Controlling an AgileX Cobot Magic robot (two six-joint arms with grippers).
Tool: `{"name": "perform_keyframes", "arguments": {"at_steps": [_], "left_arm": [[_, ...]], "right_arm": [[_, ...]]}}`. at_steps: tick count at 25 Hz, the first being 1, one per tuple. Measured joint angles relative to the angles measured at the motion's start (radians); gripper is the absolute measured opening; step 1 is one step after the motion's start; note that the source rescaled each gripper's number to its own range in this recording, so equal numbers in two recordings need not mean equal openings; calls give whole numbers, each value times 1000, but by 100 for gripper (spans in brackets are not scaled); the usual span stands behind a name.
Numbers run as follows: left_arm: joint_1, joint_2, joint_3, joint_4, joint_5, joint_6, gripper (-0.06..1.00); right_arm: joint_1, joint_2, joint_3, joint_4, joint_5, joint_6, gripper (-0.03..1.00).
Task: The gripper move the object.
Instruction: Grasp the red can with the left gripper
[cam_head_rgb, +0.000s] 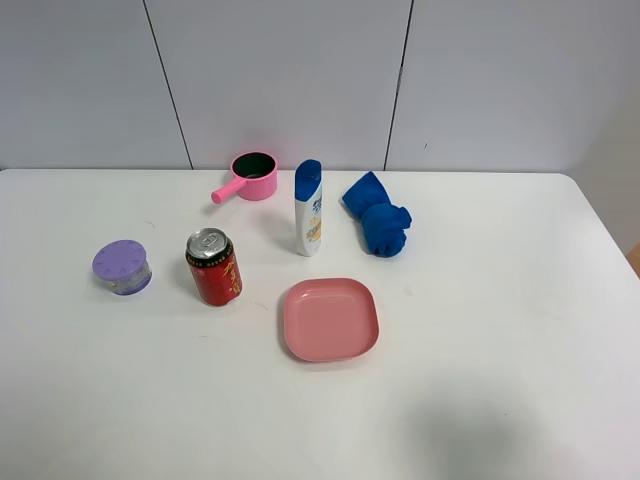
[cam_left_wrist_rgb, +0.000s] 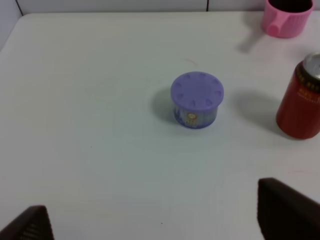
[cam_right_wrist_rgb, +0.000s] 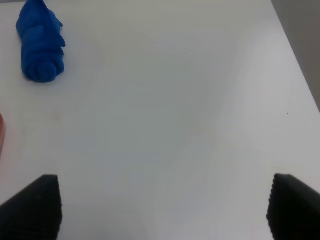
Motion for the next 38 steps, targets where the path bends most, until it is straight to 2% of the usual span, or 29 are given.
{"name": "perform_keyframes", "arguments": {"at_steps": [1,24,27,29,31,33,38], "left_arm": [[0,0,0,0,0,0,67],[0,0,0,11,-1,1,67],[0,16,-35,1,-42,17,67],[0,59,-87,-38,-140,20,67],[0,129,-136,-114,-241,31,67],[0,206,-153,-214,-335,89,67],[0,453,-153,-382,-430,376,67]], "right_arm": [[0,0,0,0,0,0,100],[0,0,0,0,0,0,100],[0,0,0,0,0,0,100],[0,0,0,0,0,0,100],[0,0,0,0,0,0,100],[0,0,0,0,0,0,100],[0,0,0,0,0,0,100]]}}
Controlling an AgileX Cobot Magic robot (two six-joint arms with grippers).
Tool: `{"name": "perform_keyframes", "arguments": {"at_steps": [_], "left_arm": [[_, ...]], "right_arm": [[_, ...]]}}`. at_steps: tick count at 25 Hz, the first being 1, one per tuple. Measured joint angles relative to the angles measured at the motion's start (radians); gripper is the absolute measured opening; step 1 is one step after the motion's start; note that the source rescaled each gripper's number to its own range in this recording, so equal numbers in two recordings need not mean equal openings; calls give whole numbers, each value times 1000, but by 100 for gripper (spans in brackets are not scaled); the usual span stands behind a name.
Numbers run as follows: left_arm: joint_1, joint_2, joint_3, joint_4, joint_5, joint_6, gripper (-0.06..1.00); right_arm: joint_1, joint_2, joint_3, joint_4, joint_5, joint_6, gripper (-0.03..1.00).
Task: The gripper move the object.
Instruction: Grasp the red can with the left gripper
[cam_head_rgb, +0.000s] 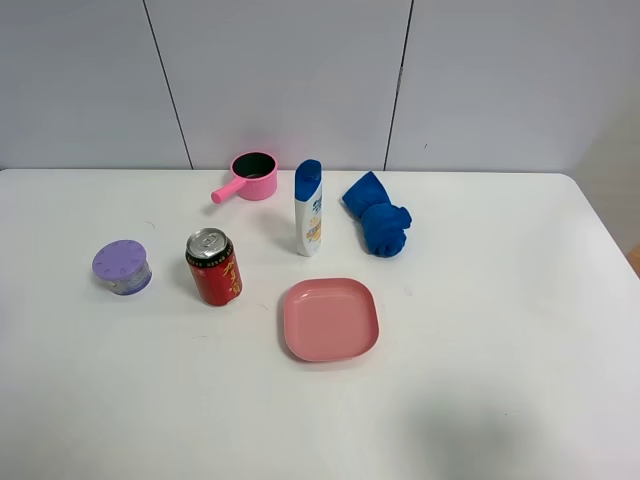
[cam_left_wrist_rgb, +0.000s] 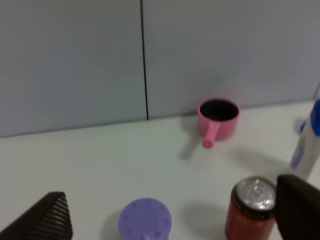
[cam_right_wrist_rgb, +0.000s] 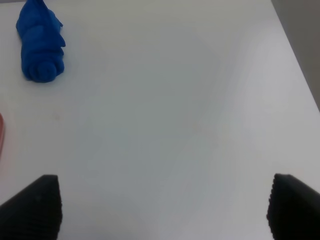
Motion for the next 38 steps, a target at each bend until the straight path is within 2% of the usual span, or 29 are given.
{"name": "perform_keyframes", "arguments": {"at_steps": [4,9,16,20,24,26,32,34,38], "left_arm": [[0,176,0,-113,-17,177,67],[0,343,56,-232,-73,229,67],[0,550,73,-268,-86,249,67],[-29,657,46,-267,-19,252,67],[-106,762,-83,-205,50,200,67],[-151,813,-152,-133,80,138,67],[-307,958,-386,140,260,-54,67],[-348,1000,-455,199,292,-94,67],[-407,1069,-568,216,358,-121,67]], "right_arm": [[0,0,0,0,0,0,100],[0,0,0,0,0,0,100],[0,0,0,0,0,0,100],[0,0,0,0,0,0,100],[0,0,0,0,0,0,100],[0,0,0,0,0,0,100],[0,0,0,0,0,0,100],[0,0,0,0,0,0,100],[0,0,0,0,0,0,100]]}}
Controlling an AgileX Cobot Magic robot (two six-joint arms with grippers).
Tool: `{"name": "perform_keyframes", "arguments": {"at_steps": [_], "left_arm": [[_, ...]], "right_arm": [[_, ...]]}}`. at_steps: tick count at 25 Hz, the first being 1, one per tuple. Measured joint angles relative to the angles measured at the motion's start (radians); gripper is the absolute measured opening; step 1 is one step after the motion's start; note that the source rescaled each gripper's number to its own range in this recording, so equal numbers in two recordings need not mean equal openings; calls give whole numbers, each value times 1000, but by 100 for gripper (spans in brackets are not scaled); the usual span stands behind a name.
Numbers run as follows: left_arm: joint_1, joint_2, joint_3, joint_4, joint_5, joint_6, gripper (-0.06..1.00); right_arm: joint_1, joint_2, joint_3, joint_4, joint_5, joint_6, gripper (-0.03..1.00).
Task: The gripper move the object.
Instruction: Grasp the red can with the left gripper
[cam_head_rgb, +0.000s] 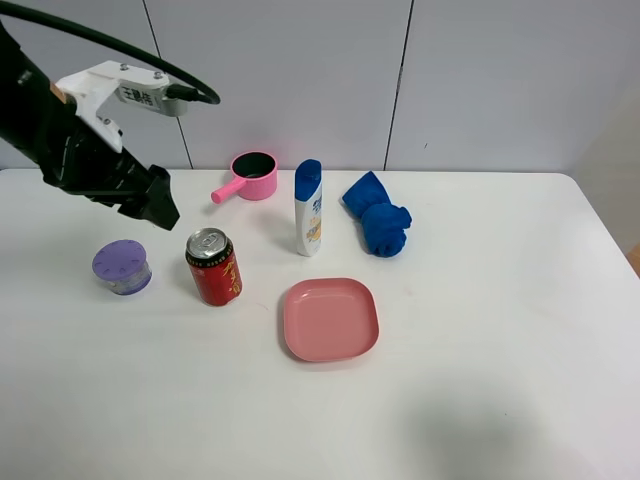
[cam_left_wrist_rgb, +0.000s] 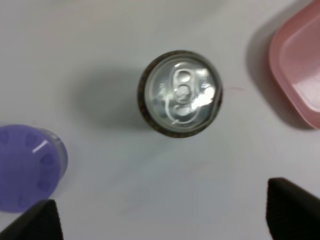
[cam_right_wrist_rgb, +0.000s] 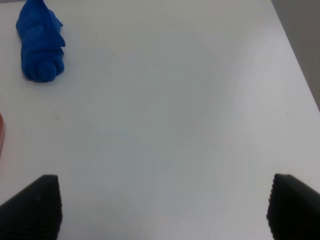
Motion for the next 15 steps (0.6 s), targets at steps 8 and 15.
{"name": "perform_keyframes", "arguments": {"at_steps": [8,15], "left_arm": [[-81,134,-76,12,22,11,67],[-81,235,-78,18,-55,36,67]], "right_arm": [[0,0,0,0,0,0,100],[0,0,0,0,0,0,100]]}}
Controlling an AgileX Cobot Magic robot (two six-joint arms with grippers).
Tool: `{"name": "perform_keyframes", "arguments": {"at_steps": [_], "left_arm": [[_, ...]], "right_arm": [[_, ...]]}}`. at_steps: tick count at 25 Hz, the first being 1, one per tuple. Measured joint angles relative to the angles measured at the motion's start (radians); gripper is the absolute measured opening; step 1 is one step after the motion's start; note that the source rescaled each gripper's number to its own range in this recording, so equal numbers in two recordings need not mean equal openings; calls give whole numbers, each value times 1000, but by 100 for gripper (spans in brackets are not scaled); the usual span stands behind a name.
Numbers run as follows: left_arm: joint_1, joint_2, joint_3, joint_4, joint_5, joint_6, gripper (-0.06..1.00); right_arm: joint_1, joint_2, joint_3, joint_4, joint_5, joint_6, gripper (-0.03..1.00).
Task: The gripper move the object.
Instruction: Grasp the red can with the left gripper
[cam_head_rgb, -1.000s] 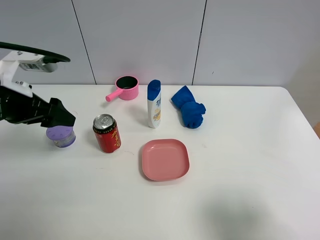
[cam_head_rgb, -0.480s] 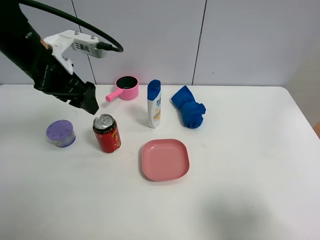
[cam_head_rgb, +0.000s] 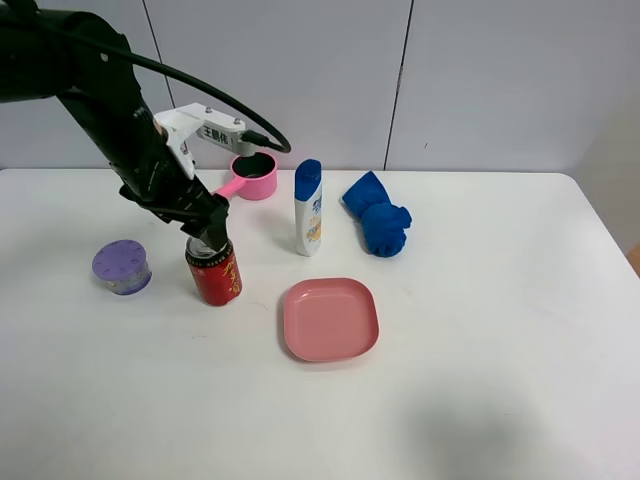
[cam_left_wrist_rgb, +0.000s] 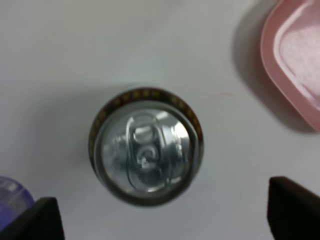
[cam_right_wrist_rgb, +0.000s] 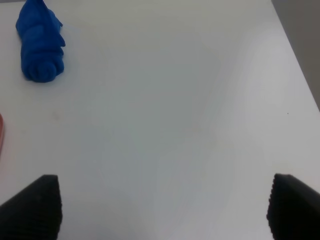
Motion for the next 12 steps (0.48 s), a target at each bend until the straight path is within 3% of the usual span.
{"name": "perform_keyframes", "arguments": {"at_steps": [12], "left_arm": [[0,58,0,-28,-23,51,67]], "right_arm": [[0,0,0,0,0,0,100]]}}
